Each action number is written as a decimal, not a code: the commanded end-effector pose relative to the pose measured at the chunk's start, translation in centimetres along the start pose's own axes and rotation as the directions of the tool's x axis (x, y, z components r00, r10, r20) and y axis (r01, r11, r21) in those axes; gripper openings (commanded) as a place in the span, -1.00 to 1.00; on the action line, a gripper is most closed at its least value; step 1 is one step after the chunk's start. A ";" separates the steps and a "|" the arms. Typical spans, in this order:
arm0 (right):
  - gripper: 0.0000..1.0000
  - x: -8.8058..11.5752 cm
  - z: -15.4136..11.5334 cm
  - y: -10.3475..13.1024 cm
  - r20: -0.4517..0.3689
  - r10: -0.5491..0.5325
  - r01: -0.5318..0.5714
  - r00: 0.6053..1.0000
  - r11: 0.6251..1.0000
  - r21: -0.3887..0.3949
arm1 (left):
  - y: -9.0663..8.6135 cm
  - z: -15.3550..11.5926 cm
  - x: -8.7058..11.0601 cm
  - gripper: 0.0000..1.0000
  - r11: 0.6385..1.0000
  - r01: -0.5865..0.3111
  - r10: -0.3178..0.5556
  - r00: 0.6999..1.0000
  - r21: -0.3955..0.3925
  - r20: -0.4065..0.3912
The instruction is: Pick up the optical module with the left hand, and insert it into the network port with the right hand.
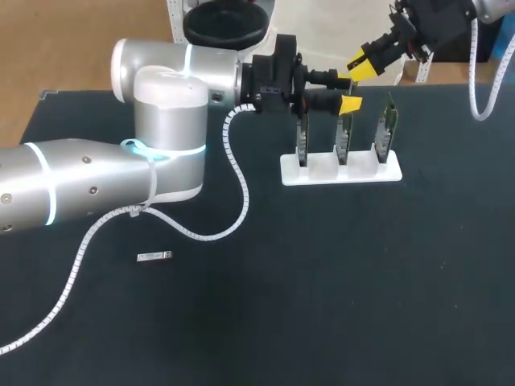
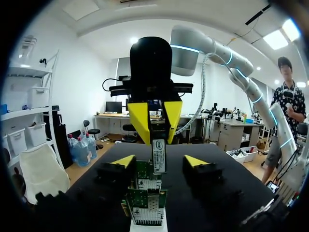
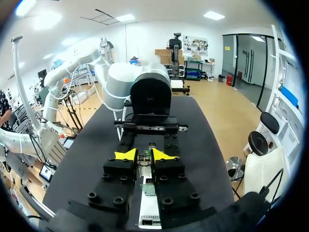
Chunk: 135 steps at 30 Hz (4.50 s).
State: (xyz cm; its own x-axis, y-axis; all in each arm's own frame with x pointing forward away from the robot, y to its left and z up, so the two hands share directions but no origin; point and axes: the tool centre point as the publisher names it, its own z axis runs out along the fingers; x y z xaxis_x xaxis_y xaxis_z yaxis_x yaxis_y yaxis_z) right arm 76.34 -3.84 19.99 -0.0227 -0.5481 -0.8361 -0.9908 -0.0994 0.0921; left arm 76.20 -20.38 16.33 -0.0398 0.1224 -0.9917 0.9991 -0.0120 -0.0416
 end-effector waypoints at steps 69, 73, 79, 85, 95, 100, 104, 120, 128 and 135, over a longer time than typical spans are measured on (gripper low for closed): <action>-1.00 0.4 0.1 -1.4 0.003 0.013 -0.013 1.000 1.000 -0.005 | 0.2 -3.3 2.6 1.00 0.999 -0.046 0.035 0.906 -0.016 -0.421; -1.00 0.4 0.1 -1.3 0.004 0.013 -0.013 1.000 1.000 -0.003 | 0.0 -3.3 2.5 1.00 0.999 -0.048 0.037 0.903 -0.015 -0.427; -1.00 0.5 0.1 -1.2 0.006 0.013 -0.013 1.000 1.000 -0.005 | -0.3 -3.2 2.5 1.00 0.999 -0.041 0.031 0.900 -0.015 -0.435; -1.00 0.4 0.2 -1.1 0.008 0.010 -0.009 1.000 1.000 -0.005 | -0.5 -3.3 2.8 1.00 0.999 -0.035 0.021 0.897 -0.022 -0.442; -1.00 0.4 0.1 -0.8 0.007 0.006 -0.006 1.000 1.000 -0.006 | -0.7 -3.3 3.1 1.00 0.999 -0.026 0.009 0.895 -0.031 -0.447; -1.00 0.5 0.1 -0.7 0.021 0.008 -0.008 1.000 1.000 -0.006 | -0.7 -3.3 3.1 1.00 0.999 -0.028 0.011 0.891 -0.032 -0.453; -1.00 0.8 0.1 -0.6 0.027 0.012 -0.012 1.000 1.000 -0.007 | -0.7 -3.3 3.1 1.00 0.999 -0.028 0.011 0.891 -0.032 -0.453; -1.00 0.7 0.3 0.1 0.021 -0.008 0.008 1.000 1.000 -0.024 | -0.7 -3.3 3.1 1.00 0.999 -0.028 0.011 0.891 -0.032 -0.453; -1.00 0.6 0.0 0.4 0.022 -0.012 0.012 1.000 1.000 -0.013 | -0.7 -3.3 3.1 1.00 0.999 -0.028 0.011 0.891 -0.032 -0.453; -1.00 0.5 0.0 0.5 0.014 -0.011 0.011 1.000 1.000 -0.013 | -0.7 -3.3 3.1 1.00 0.999 -0.028 0.011 0.891 -0.032 -0.453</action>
State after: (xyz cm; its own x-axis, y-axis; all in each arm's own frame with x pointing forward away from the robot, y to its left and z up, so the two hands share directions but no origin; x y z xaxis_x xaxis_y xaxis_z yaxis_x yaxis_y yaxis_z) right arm 76.26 -4.31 19.51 -0.0164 -0.5326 -0.8462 -0.9875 -0.1239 0.0971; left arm 75.60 -16.77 13.61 -0.0158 0.5568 -0.8305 0.9999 0.0112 -0.0115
